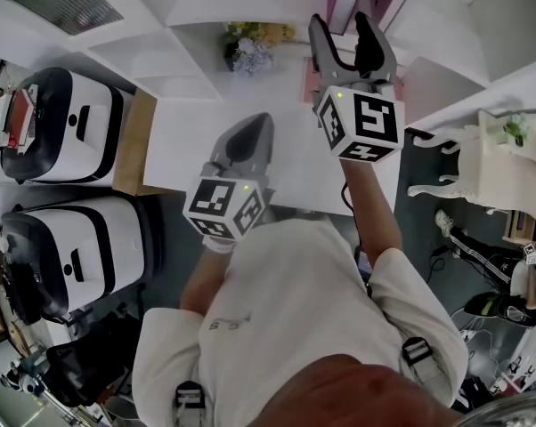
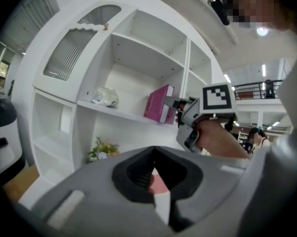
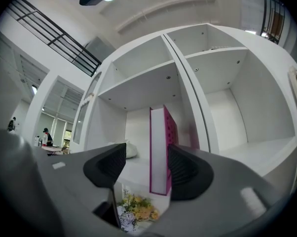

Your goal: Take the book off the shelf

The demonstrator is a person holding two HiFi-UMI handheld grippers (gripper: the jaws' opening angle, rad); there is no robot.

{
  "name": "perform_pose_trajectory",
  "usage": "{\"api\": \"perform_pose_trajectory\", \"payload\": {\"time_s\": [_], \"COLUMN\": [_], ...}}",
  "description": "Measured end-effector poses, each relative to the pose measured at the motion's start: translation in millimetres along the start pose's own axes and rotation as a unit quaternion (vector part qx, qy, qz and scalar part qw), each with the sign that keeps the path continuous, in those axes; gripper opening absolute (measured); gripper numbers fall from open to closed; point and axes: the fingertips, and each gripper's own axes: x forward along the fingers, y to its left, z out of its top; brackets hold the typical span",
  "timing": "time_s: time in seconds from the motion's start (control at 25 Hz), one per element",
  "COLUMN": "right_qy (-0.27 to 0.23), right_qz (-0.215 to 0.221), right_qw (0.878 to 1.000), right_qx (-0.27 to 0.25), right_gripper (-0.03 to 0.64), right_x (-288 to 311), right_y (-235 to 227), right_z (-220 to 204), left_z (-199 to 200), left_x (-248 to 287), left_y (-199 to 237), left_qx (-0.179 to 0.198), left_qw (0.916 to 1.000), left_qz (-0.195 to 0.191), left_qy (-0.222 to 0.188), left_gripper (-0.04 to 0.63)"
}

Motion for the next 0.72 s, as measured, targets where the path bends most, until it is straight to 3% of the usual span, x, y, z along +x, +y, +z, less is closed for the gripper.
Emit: {"api": "perform_pose_trajectory", "payload": {"time_s": [0.72], "right_qy": [0.018], "right_qz": [-0.041], "right_qw": [0.999], "right_qx": [-0.004], "right_gripper": [0.265], "right_x": [61], "right_y": [-39], "right_z": [-14], "left_z": [-5], "left_x": [25], "left_y": [17], "left_qx": [-0.007], "left_qw": [0.9998], "left_qz": [0.011], "left_qy": [0.014], "left_gripper": [0.0]}}
